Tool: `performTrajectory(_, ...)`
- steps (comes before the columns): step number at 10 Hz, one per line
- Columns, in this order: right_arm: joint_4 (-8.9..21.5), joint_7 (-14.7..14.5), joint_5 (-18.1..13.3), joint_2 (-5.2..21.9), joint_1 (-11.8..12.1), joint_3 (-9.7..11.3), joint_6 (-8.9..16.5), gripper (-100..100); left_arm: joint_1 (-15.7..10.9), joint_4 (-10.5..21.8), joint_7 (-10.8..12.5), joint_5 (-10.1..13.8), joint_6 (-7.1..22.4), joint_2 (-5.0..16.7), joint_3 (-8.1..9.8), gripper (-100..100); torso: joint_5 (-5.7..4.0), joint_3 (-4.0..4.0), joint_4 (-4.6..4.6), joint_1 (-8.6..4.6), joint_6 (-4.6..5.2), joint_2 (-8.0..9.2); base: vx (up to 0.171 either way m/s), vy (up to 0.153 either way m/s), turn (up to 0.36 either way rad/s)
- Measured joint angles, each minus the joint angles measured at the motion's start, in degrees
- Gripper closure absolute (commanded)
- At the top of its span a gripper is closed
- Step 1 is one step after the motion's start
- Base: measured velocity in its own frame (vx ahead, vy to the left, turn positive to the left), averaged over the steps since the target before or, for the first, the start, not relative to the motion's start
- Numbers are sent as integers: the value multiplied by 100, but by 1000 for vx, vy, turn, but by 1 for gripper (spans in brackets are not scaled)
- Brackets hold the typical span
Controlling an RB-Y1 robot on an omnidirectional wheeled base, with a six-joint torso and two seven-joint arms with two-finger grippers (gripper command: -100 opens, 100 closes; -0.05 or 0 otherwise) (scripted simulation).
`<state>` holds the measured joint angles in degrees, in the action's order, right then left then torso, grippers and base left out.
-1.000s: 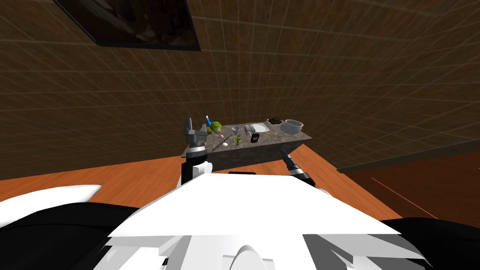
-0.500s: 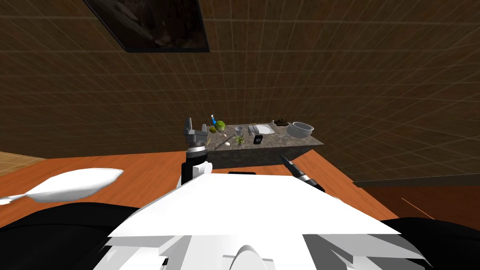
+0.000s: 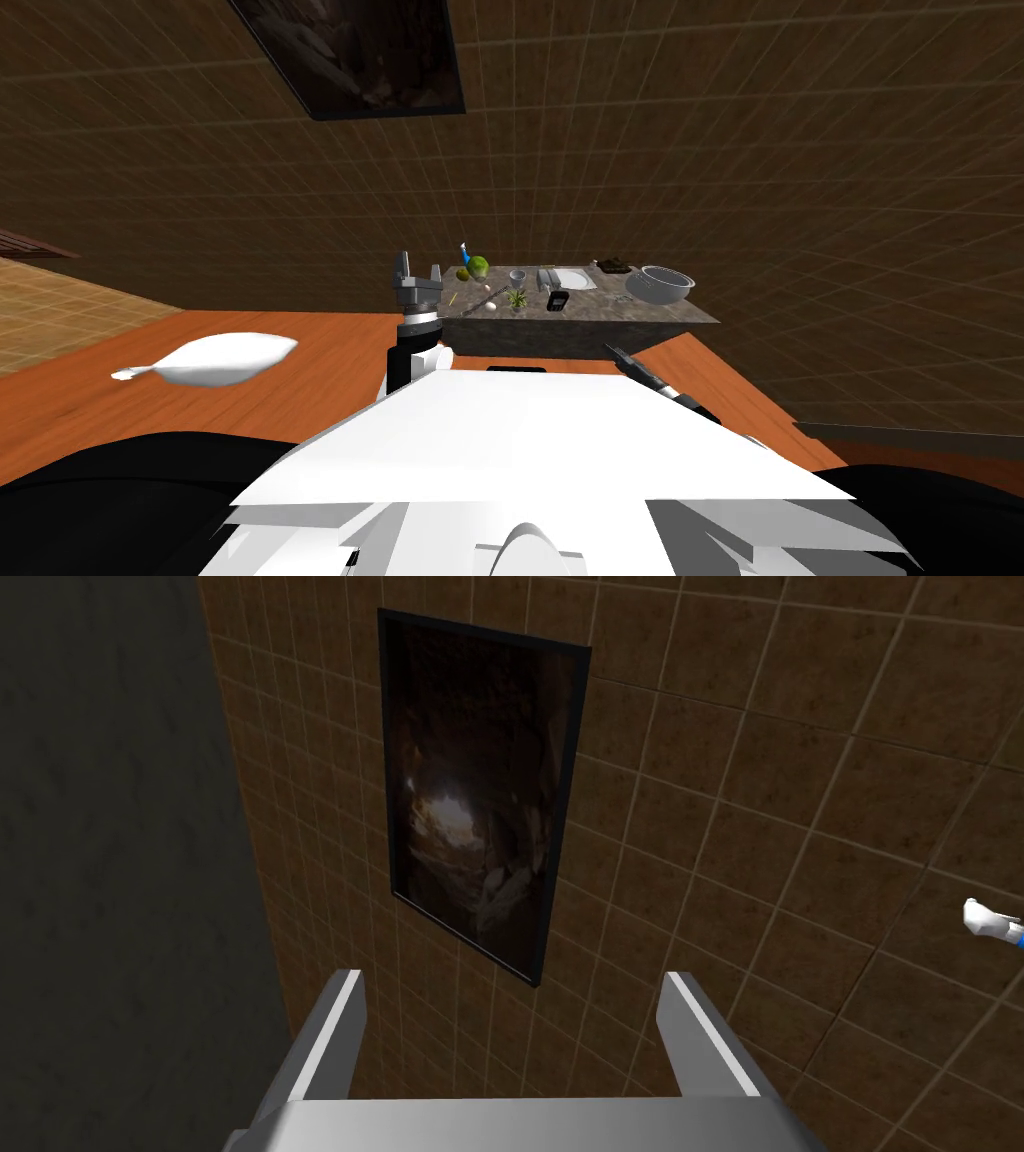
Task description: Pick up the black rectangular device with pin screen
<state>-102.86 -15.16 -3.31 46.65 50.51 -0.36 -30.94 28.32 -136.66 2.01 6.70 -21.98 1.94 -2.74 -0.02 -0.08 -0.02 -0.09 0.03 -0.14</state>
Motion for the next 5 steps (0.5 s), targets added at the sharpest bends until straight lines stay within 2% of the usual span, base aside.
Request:
performTrajectory(1, 292, -116, -44, 147, 4, 101, -75, -100, -1, 0, 0, 0, 0, 0, -1, 0, -1, -1, 0, 1, -5, -1, 12, -20, 134)
performTrajectory(2, 332, -193, -50, 312, 128, 94, -118, -100, 0, 0, 0, 0, 0, 0, 0, 0, 1, 0, 0, 3, 2, 1, 4, -10, -61)
performTrajectory(4, 414, -286, -61, 593, 310, 91, -133, -100, -1, 0, 0, 0, 0, 0, -1, 0, 2, 2, 1, 11, -4, 3, 4, -5, 231)
performTrajectory(5, 482, -338, -60, 767, 389, 84, -159, -100, 0, 0, 0, 0, 0, 0, 0, 0, 2, 1, 1, 9, 0, 2, 4, -9, -12)
